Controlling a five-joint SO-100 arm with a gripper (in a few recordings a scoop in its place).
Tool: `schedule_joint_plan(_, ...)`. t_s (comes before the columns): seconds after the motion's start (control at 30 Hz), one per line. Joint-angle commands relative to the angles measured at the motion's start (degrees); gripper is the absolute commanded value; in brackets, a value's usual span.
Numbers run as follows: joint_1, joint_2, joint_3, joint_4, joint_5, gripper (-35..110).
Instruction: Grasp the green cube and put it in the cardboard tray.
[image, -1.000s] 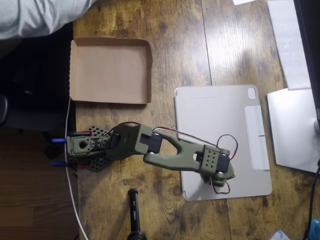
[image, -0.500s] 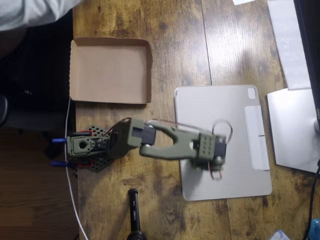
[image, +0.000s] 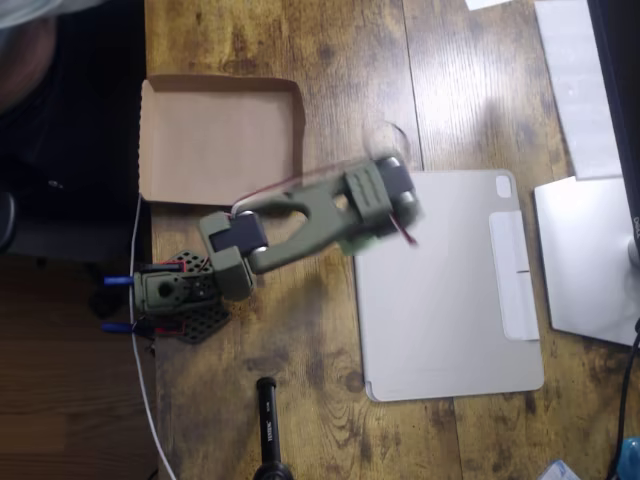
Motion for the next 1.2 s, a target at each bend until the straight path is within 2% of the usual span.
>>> schedule_joint_plan(0.0, -12.0, 2.9, 1.7, 0.5, 3.4, 0)
schedule_joint_plan(0.2, -27.0, -0.4, 2.0, -0.5, 11.2, 0)
schedule_joint_plan(0.33, -32.2, -0.3, 1.1, -0.4, 12.8, 0)
schedule_joint_plan(1.17, -30.8, 5.2, 6.9, -1.2, 12.1, 7)
